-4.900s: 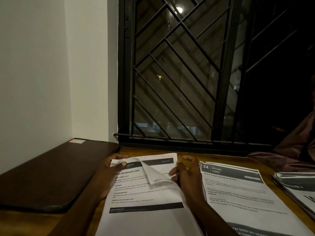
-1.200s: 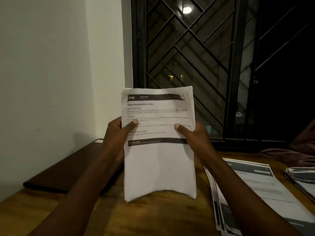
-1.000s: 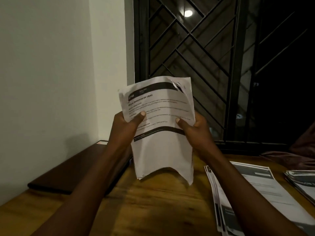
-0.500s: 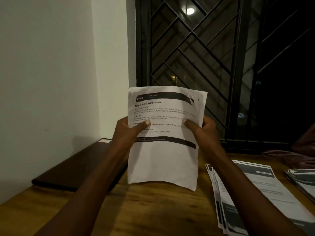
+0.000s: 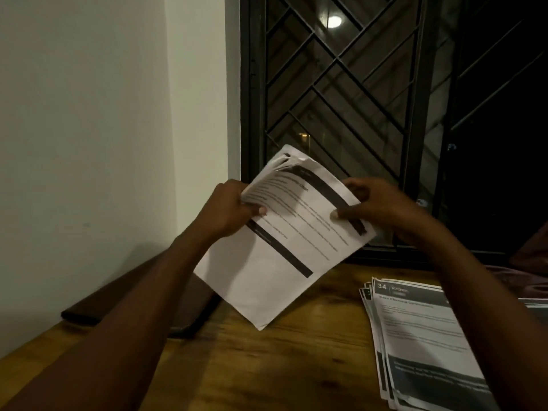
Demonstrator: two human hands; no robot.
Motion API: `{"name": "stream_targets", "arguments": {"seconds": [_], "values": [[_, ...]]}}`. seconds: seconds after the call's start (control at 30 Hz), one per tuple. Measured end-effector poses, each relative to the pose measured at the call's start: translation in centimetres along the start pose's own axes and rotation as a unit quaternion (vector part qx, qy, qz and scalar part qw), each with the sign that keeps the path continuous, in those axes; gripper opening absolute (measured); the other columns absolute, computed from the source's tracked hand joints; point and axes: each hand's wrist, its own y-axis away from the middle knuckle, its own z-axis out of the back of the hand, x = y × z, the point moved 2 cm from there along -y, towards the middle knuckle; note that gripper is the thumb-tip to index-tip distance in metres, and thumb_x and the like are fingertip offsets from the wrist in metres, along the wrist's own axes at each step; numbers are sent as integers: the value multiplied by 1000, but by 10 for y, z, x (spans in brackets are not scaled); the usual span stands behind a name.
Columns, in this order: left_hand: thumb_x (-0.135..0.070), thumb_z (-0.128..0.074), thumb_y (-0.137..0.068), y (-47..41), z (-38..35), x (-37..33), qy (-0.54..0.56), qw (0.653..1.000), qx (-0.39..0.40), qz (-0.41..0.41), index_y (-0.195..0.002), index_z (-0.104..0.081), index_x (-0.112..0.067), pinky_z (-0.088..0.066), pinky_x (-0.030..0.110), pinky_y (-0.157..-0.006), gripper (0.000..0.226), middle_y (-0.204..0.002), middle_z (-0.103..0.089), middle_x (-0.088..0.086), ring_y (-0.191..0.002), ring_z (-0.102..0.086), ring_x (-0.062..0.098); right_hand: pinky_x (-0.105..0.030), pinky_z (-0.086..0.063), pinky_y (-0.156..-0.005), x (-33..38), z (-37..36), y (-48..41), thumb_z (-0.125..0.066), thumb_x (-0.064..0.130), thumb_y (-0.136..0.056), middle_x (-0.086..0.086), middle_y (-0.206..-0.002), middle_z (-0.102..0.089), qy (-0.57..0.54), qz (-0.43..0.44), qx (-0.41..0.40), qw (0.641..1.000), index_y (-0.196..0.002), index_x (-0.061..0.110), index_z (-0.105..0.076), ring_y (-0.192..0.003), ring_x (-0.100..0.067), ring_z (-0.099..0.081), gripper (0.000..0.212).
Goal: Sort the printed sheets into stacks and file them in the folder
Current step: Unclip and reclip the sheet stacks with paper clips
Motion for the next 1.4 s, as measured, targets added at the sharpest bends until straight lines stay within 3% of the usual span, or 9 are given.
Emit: {"name": "stream_targets", "arguments": {"seconds": [0.1,0.17,0.27,0.33,0.5,0.63,0.97,1.17,1.4], "values": [[-14,-71,-84,-4,-9,-12,-45,998,24,-24,-113,-68,-8,-48,12,-65,30,-105,-69,8,-79,-59,10,-31,-53,-72,-24,-16,3,-68,22,-85,-2,-99,-65,-16,-85,25,996,-104,19,-60,-92,-21,-63,21],[-18,-70,-86,2,-16,-9,-82,995,-33,-52,-115,-67,-16,-47,34,-94,30,-109,-70,7,-94,-64,19,-37,-55,-75,-41,-24,7,-65,24,-87,-5,-97,-68,-70,-117,15,991,-100,17,-60,-90,-23,-65,15],[-30,-75,-82,19,-21,28,-141,970,-191,-45,-139,-46,-23,-4,50,-118,64,-142,-50,5,-138,-37,27,-33,-54,-66,-62,-37,15,-64,18,-88,-4,-85,-67,-209,-163,-22,964,-94,18,-60,-78,-20,-65,7],[-38,-78,-76,34,-21,53,-125,961,-245,8,-149,-29,-23,-2,50,-117,89,-155,-29,7,-147,-15,26,-32,-54,-61,-76,-45,20,-62,12,-89,-3,-84,-67,-282,-180,-42,942,-99,14,-61,-77,-19,-64,10],[-22,-84,-70,52,-28,86,311,907,-144,245,-151,-20,-22,-42,42,-100,103,-148,-40,10,-128,-47,25,-37,-58,-64,-97,-52,24,-58,8,-91,-7,-90,-69,-395,-192,-80,895,-101,13,-62,-82,-22,-67,12],[-18,-75,-79,53,-34,98,511,813,-13,279,-125,-58,-10,-54,50,-87,50,-122,-66,16,-104,-68,34,-42,-58,-76,-103,-57,30,-60,9,-90,-10,-100,-71,-376,-182,-44,907,-109,11,-62,-91,-24,-68,20],[-14,-66,-88,37,-27,47,324,926,-100,167,-110,-58,-10,-46,22,-62,23,-92,-64,-1,-79,-61,13,-31,-54,-75,-92,-58,23,-54,7,-93,7,-94,-68,-335,-97,-109,931,-97,27,-62,-88,-11,-66,23],[-29,-78,-78,77,-61,80,370,884,-51,283,-131,-46,-13,-46,49,-100,64,-121,-59,9,-109,-57,29,-38,-56,-78,-117,-83,41,-62,8,-88,-5,-105,-68,-295,-145,-92,940,-100,24,-61,-92,-20,-67,20],[-31,-81,-73,69,-61,88,385,881,-76,264,-130,-48,-13,-44,49,-102,68,-122,-60,8,-110,-57,28,-34,-54,-76,-109,-81,29,-59,8,-90,-4,-105,-66,-329,-126,-138,926,-97,26,-61,-91,-18,-65,20]]}}
